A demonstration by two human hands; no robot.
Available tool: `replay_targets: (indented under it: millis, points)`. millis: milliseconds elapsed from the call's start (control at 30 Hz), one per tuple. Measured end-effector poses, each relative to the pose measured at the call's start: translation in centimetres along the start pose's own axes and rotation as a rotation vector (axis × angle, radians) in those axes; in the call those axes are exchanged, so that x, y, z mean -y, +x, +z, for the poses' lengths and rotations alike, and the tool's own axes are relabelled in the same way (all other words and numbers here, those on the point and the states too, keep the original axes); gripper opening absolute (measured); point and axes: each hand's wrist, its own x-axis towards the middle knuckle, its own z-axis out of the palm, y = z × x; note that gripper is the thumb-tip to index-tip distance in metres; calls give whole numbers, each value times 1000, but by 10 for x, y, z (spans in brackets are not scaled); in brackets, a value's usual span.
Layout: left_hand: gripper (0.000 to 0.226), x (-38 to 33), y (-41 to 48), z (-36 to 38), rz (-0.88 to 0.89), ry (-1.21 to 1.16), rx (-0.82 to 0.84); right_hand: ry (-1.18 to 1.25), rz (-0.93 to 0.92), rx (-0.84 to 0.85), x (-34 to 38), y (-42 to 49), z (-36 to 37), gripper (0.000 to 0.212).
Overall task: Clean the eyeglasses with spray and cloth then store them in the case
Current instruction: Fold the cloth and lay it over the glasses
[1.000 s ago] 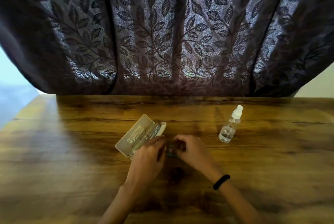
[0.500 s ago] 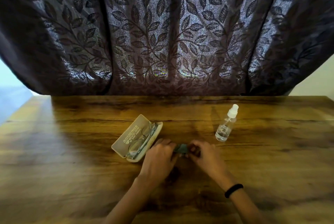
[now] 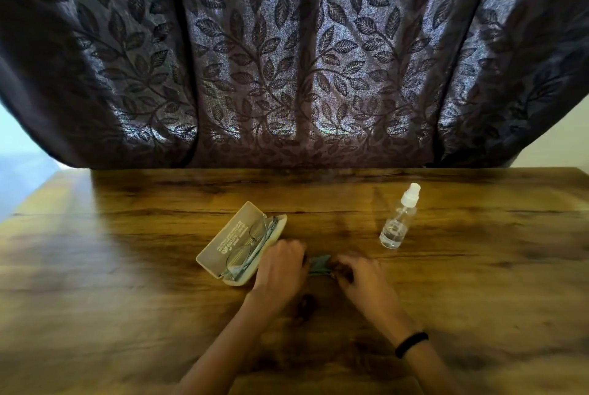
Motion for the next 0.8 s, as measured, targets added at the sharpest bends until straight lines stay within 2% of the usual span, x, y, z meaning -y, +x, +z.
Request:
replay_targets:
  millis: [367,467,633,800]
  points:
    - [13,3,-13,-13,-57,10,-88,4,-47,22,-5,-2,6,30]
    - [17,3,-17,-13,-15,26,-132,25,-59,36,-8,0,3,28]
    - [27,4,-24,-1,155,82,-68,63,-11,-67,-8,3,-2,19]
    - [27,10,-28,5,85,93,-59,58,19,-51,-4,4,-1,15]
